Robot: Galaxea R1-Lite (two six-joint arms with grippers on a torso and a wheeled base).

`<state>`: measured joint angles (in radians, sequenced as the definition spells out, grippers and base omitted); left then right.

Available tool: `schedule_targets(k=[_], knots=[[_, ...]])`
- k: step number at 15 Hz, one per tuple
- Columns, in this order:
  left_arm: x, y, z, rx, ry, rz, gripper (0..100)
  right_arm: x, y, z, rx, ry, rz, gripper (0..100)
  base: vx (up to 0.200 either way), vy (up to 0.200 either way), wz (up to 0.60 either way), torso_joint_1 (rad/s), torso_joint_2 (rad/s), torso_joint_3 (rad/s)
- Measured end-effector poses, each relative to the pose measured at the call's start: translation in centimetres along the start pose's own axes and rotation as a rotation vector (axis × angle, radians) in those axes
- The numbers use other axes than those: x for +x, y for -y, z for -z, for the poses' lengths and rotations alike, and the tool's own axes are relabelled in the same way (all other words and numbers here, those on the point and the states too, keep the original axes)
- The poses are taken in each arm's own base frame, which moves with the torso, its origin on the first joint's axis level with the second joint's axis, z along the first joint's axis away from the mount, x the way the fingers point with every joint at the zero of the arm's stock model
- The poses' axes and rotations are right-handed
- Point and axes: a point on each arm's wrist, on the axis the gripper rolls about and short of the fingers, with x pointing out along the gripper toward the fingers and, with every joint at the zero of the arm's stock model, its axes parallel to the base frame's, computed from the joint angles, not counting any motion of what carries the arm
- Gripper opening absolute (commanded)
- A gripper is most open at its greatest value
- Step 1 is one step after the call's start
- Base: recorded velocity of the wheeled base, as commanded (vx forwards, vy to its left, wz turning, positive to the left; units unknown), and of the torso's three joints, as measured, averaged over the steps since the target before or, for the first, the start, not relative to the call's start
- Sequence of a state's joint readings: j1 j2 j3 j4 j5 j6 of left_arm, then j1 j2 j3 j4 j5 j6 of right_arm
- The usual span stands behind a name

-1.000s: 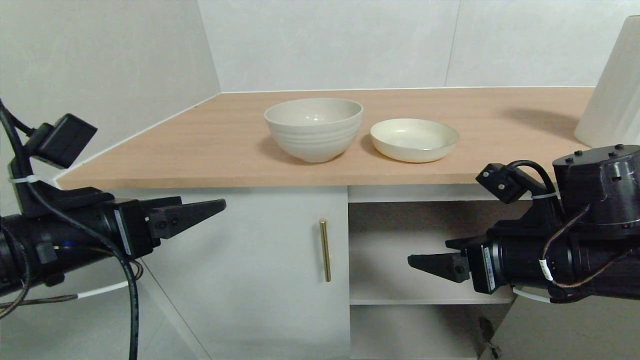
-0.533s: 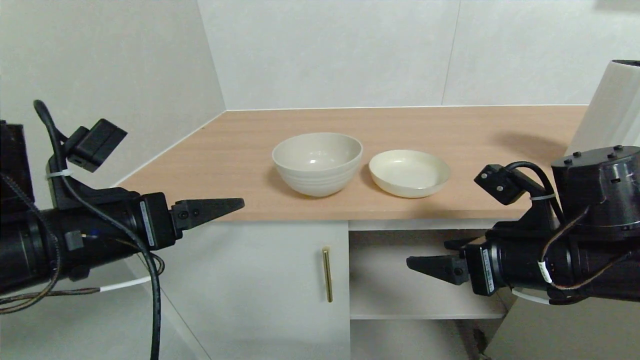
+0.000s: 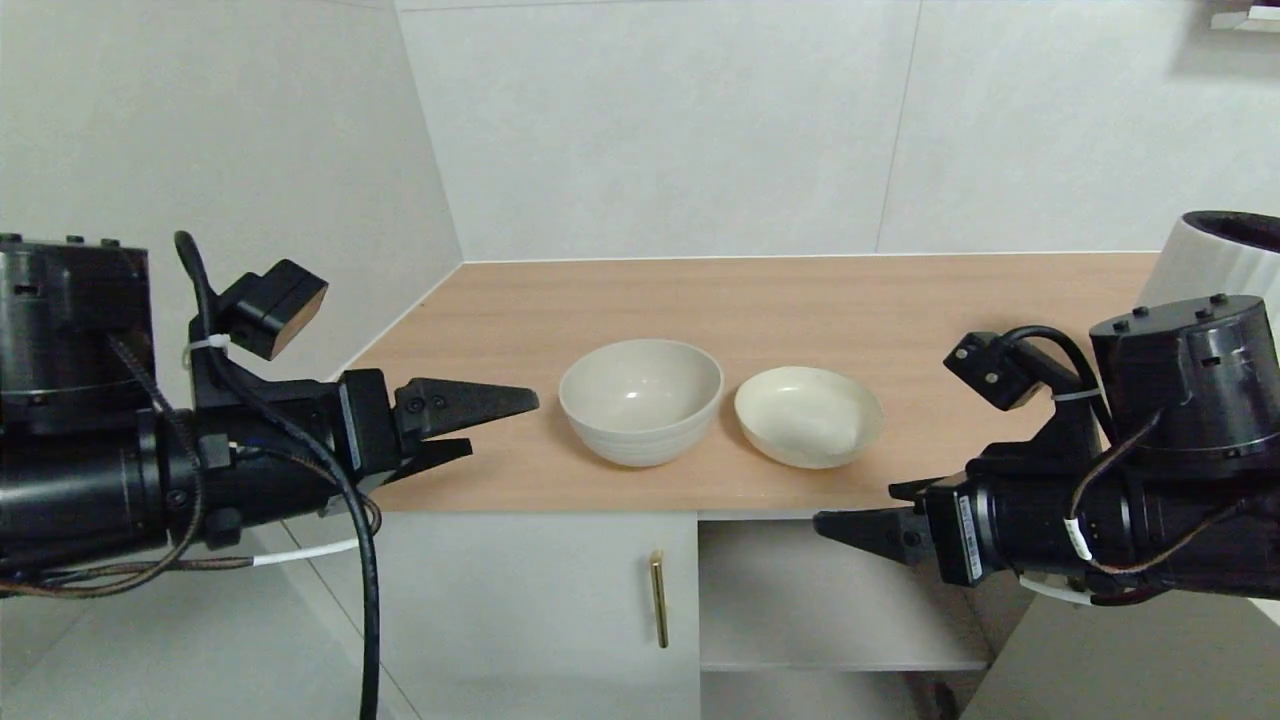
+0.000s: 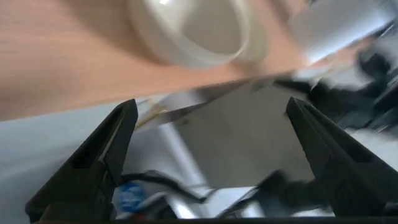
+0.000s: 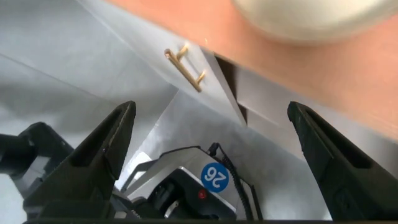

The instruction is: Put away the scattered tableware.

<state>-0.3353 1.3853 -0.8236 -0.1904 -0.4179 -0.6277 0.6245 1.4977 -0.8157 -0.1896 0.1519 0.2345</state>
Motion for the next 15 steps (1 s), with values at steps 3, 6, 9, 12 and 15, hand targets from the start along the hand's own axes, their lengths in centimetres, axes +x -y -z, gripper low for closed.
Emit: schedule_targets(k=[3, 6, 9, 12, 15], knots=[[1.4, -0.3, -0.6, -0.115, -0.011, -0.014, 100, 0.3, 0.2, 0.0, 0.002, 0.003, 0.007, 100, 0.0, 0.0, 0.0, 0.216, -0.49, -0.281], [3.0, -1.0, -1.0, -0.194, -0.009, -0.062, 100, 0.6, 0.5, -0.1, 0.005, 0.005, 0.017, 100, 0.0, 0.0, 0.0, 0.108, -0.24, -0.134], [5.2, -2.3, -1.4, -0.235, 0.05, -0.198, 100, 1.1, 0.6, -0.2, 0.007, 0.017, 0.041, 100, 0.0, 0.0, 0.0, 0.012, -0.02, -0.014], [6.7, -3.2, -1.5, -0.245, 0.049, -0.249, 100, 1.9, 0.8, -1.3, 0.064, 0.006, 0.146, 100, 0.0, 0.0, 0.0, 0.0, 0.0, 0.0], [7.3, -3.2, -1.2, -0.244, 0.032, -0.251, 100, 3.1, 1.1, -3.3, 0.232, -0.015, 0.314, 100, 0.0, 0.0, 0.0, 0.0, 0.0, 0.0]])
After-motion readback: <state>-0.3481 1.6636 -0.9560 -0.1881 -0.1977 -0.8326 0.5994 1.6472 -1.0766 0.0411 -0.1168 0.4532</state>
